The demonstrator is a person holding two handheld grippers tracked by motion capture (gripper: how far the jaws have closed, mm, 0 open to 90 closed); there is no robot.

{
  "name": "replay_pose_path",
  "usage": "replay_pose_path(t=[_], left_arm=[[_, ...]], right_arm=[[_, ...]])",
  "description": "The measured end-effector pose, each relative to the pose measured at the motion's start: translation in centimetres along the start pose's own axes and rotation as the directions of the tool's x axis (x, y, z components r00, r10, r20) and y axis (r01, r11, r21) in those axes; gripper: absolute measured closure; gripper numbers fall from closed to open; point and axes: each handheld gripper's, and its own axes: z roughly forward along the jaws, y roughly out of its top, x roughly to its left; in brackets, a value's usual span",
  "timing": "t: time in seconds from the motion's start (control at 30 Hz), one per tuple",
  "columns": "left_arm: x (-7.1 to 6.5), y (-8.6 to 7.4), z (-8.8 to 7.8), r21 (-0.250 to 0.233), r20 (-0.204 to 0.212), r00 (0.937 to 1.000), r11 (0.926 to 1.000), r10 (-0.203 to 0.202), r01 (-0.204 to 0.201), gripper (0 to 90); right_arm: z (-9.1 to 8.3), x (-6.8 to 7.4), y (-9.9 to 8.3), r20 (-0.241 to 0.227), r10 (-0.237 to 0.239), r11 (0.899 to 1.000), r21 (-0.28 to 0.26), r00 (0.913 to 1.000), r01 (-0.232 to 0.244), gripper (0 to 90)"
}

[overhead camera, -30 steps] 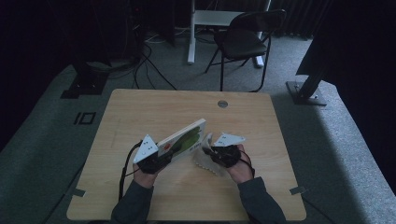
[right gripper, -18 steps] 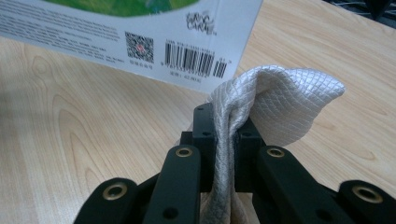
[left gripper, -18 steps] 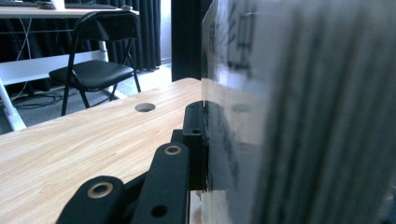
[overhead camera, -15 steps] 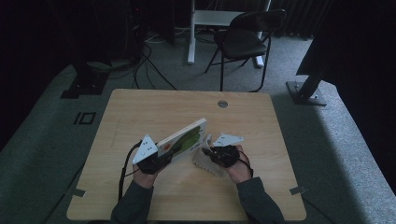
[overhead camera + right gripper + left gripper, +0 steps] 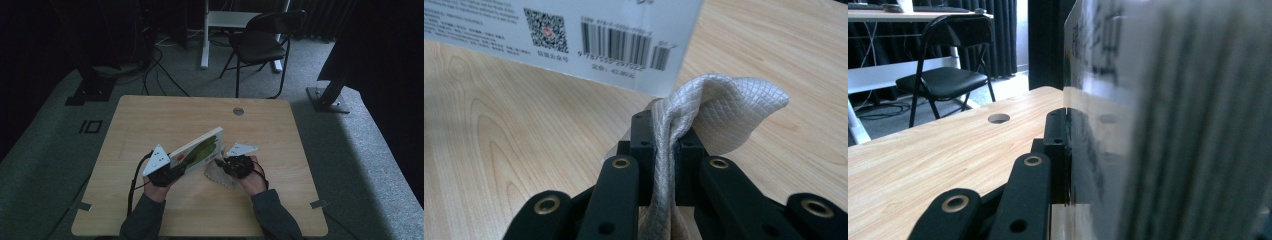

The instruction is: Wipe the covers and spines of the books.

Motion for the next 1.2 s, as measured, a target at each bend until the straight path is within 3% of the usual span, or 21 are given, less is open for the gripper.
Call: replay_pose_path(t=[1.2], left_arm=[[-0.1, -0.3, 0.5, 0.008, 0.007, 0.9999, 0.9999, -0.01, 0.01, 78.0]], right_arm=[[1.6, 2.3, 0.3, -0.06, -0.045, 0.999, 0.01, 0.9972, 0.046, 83.5]])
